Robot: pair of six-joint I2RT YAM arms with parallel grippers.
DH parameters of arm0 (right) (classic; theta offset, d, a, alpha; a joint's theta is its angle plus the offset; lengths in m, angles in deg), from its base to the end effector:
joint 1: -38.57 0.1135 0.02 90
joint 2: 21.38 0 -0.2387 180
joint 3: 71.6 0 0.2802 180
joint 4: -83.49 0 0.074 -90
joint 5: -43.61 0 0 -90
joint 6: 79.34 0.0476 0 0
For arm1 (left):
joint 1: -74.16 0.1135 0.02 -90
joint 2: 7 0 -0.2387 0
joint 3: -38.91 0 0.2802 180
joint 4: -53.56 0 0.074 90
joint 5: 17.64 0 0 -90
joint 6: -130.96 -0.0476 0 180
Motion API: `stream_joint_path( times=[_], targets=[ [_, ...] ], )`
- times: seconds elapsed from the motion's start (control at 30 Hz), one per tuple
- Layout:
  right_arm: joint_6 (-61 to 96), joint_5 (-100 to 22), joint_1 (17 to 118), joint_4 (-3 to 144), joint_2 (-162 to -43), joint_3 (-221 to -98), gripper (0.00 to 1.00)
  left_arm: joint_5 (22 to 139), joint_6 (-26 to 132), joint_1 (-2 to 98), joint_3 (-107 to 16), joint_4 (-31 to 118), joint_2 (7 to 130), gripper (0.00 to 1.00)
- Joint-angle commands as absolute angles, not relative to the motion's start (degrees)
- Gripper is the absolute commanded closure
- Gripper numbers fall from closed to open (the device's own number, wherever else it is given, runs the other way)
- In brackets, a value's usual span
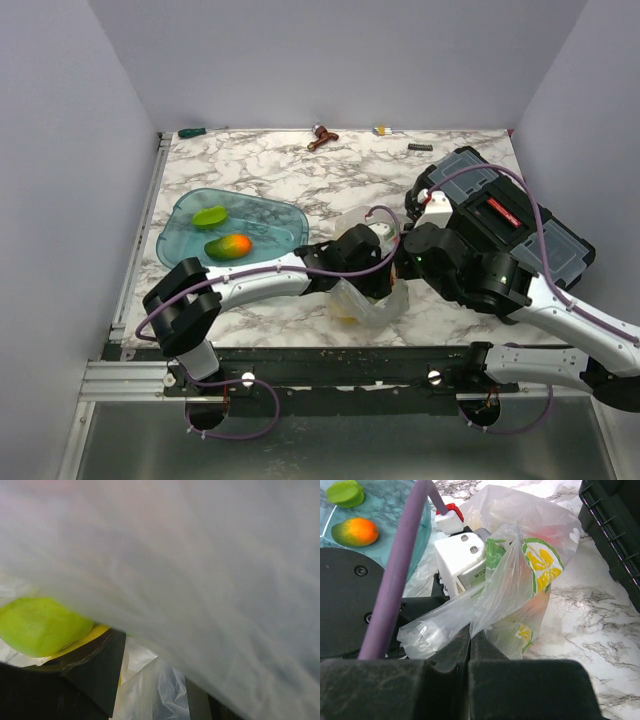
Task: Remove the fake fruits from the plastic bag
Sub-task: Take out the fake fruit from the plastic bag.
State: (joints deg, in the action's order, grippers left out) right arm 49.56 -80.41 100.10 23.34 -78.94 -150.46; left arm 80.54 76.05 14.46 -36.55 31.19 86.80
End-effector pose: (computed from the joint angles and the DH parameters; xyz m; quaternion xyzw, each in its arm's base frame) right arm 0.1385 0.1995 0.3456 -0.0454 0.8706 0.1484 0.4669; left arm 0.1927 -0.3432 0.1845 0.2223 0.8794 -0.3500 0.2338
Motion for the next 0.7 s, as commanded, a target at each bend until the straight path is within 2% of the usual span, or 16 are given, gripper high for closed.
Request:
stream_joint_path(
  times=[0.0,0.3,0.43,0.53,0.67],
  targets=[
    [48.5,-82.0,100.2,23.2,-78.5,-154.0,0.99,80.6,76.7,13.6,-36.1,31.8,87.9,0.53],
    [47.5,-82.5,100.2,22.4,-79.1,-156.6,0.99,80.9,76.0,13.4,-33.5,33.0,86.5,0.58],
    [47.6,-81.6,100.1,22.1,-79.1,-157.4,0.99,81.4,75.8,13.5,-32.1,32.8,84.0,0.51],
    [47.6,-81.3,100.2,22.1,-79.1,-157.9,0.99,81.3,75.3,13.5,-32.8,32.3,83.8,0.50],
    [47.6,-81.3,100.1,22.2,-78.8,-158.6,0.99,79.4,74.2,13.5,-35.0,30.5,85.3,0.60]
  ],
)
